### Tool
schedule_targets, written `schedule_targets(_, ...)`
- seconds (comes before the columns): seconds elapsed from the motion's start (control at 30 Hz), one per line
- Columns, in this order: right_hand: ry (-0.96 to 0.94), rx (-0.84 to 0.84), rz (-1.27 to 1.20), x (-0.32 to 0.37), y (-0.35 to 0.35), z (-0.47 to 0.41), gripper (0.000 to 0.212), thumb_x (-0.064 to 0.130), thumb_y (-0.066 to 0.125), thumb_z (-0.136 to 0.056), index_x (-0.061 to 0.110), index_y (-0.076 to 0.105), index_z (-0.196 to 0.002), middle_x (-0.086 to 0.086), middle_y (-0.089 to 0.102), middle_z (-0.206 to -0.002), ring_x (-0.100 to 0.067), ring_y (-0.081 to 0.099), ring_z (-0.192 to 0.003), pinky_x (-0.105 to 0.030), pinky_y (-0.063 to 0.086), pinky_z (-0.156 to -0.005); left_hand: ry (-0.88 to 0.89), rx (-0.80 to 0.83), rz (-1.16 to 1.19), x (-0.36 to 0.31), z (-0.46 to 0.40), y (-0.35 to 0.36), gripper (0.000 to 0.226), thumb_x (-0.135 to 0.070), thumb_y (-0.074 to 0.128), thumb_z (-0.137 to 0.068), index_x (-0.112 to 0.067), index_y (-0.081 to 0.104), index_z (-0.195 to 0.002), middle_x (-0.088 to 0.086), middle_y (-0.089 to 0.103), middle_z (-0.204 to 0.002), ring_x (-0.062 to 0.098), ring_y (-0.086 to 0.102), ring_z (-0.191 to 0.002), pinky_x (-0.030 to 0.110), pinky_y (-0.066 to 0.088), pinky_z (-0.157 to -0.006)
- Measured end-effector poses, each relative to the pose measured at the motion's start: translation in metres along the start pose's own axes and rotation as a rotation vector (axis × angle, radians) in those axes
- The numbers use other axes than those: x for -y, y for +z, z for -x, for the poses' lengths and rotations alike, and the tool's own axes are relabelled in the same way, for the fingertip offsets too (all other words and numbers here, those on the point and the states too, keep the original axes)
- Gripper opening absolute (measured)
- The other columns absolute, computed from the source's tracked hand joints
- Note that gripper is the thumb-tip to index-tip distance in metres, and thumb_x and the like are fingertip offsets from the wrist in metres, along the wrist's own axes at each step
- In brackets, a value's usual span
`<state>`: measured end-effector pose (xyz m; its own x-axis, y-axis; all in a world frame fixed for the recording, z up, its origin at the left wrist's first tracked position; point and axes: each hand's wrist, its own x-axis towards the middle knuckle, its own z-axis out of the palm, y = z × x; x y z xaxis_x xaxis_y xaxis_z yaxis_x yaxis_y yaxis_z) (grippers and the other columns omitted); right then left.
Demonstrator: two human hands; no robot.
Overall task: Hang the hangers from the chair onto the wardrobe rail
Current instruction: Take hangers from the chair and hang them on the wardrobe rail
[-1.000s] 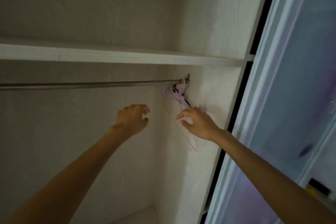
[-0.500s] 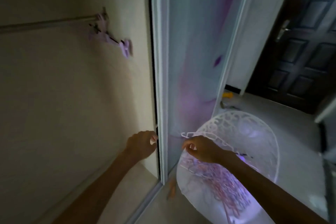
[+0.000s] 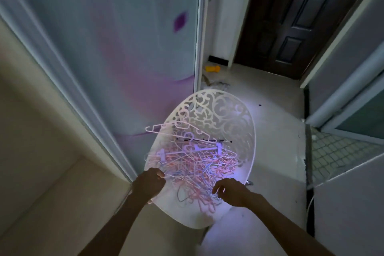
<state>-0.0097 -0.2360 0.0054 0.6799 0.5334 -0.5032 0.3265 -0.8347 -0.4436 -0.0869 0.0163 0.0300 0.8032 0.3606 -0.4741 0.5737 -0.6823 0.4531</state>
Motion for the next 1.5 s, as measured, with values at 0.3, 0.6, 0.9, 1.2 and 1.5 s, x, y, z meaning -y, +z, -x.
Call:
schedule_targets(0.3, 0.027, 0.186, 0.013, -0.054, 0.037, -0.121, 0.029, 0.010, 0.045, -0.091, 0.018, 0.065, -0.110, -0.006, 0.057, -0.127, -0.024, 0.055, -0.115, -0.029, 0.044, -0.090, -0.115, 0.223, 0.161, 0.027, -0.121, 0.096, 0.024, -0.011, 0.057, -0.090, -0.006, 0.068, -0.110, 0.014, 0.061, -0.127, 0.028, 0.058, -0.117, 0.038, 0.043, -0.103)
schedule_targets(0.6, 0.054, -0.124, 0.242, -0.083, 0.050, -0.225, 0.053, 0.019, 0.043, -0.094, 0.012, 0.028, -0.143, -0.011, 0.035, -0.145, -0.032, 0.039, -0.128, -0.040, 0.040, -0.098, -0.181, 0.414, 0.347, 0.002, -0.206, 0.151, 0.040, -0.030, 0.054, -0.093, -0.004, 0.057, -0.123, 0.019, 0.061, -0.124, 0.032, 0.062, -0.110, 0.042, 0.048, -0.094)
schedule_targets(0.9, -0.226, -0.058, 0.275, -0.120, 0.036, -0.272, 0.031, 0.006, 0.050, -0.086, 0.009, 0.059, -0.115, -0.018, 0.060, -0.113, -0.034, 0.056, -0.107, -0.042, 0.043, -0.090, -0.170, 0.624, 0.582, -0.017, -0.214, 0.153, 0.043, 0.005, 0.052, -0.090, 0.005, 0.045, -0.133, 0.022, 0.063, -0.120, 0.018, 0.074, -0.073, 0.016, 0.055, -0.054)
schedule_targets(1.2, -0.100, 0.134, 0.133, -0.157, -0.018, -0.243, 0.030, 0.019, 0.046, -0.093, 0.008, 0.058, -0.119, -0.013, 0.064, -0.112, -0.030, 0.059, -0.106, -0.033, 0.044, -0.086, -0.068, 0.563, 0.604, -0.024, -0.206, 0.103, 0.026, -0.001, 0.042, -0.097, -0.021, 0.051, -0.110, -0.017, 0.072, -0.066, -0.002, 0.067, -0.053, 0.010, 0.049, -0.048)
schedule_targets(1.5, -0.329, 0.224, 0.019, -0.131, -0.018, -0.244, 0.028, 0.021, 0.046, -0.097, 0.020, 0.063, -0.120, -0.001, 0.068, -0.113, -0.015, 0.062, -0.099, -0.024, 0.043, -0.081, 0.052, 0.269, 0.599, -0.039, -0.202, 0.073, 0.021, -0.012, 0.049, -0.096, -0.005, 0.066, -0.107, -0.007, 0.064, -0.054, -0.001, 0.053, -0.037, 0.006, 0.034, -0.037)
